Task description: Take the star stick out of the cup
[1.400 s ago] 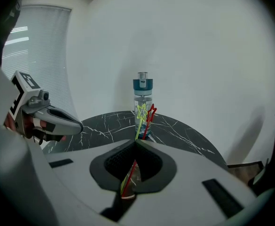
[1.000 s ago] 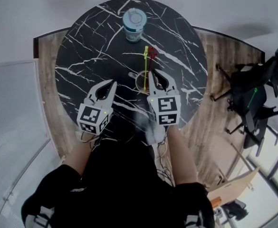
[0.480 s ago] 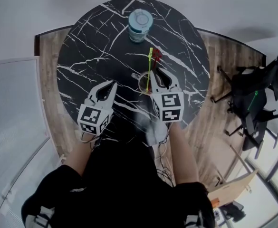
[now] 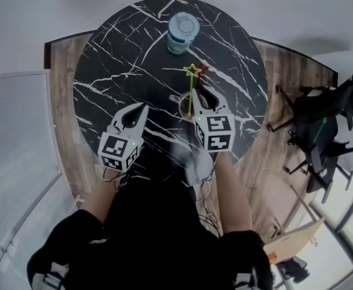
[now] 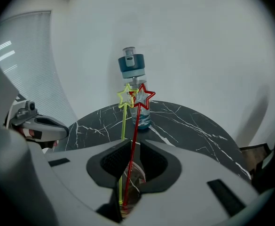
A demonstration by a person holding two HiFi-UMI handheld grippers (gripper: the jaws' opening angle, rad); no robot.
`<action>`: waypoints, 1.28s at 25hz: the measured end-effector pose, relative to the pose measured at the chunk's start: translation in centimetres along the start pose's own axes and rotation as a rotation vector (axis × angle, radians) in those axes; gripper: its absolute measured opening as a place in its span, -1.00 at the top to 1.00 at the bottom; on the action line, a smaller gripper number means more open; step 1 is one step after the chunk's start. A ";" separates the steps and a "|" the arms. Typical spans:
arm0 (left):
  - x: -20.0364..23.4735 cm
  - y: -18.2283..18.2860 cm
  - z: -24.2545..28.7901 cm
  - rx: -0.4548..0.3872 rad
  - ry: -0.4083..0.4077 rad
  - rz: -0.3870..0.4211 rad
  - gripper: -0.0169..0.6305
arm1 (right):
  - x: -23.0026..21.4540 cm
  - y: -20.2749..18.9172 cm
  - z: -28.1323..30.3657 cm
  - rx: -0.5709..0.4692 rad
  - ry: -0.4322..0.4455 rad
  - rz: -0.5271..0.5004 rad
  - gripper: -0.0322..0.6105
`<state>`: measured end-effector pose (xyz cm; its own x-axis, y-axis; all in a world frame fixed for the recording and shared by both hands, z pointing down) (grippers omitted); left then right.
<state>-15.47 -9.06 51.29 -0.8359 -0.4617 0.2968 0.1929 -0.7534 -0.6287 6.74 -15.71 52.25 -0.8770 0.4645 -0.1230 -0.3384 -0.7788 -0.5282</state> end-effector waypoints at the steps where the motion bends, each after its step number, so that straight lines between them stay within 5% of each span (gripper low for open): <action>1: 0.0 0.0 0.0 0.000 0.001 -0.001 0.95 | 0.0 0.0 0.0 0.004 0.000 0.002 0.74; 15: -0.6 -0.3 -0.9 -0.012 0.017 -0.004 0.95 | -0.2 -0.3 -1.2 -0.065 0.021 0.055 0.90; 32: -5.5 0.4 -3.1 -0.078 0.003 0.065 0.95 | 1.0 -1.1 -10.3 -0.345 0.040 0.038 0.90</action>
<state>-12.37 -5.37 47.13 -0.8246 -0.5067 0.2517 0.2060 -0.6833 -0.7005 9.78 -10.09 44.02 -0.8702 0.4597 -0.1774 -0.1647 -0.6107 -0.7745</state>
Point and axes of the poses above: the fingertips, and each gripper's own axes: z forward along the fingers, x to its left, y out of its top, the point moved 8 cm from there along -z, backward along the fingers, and after that the axes turned 15 degrees about x, right-handed, at the moved point
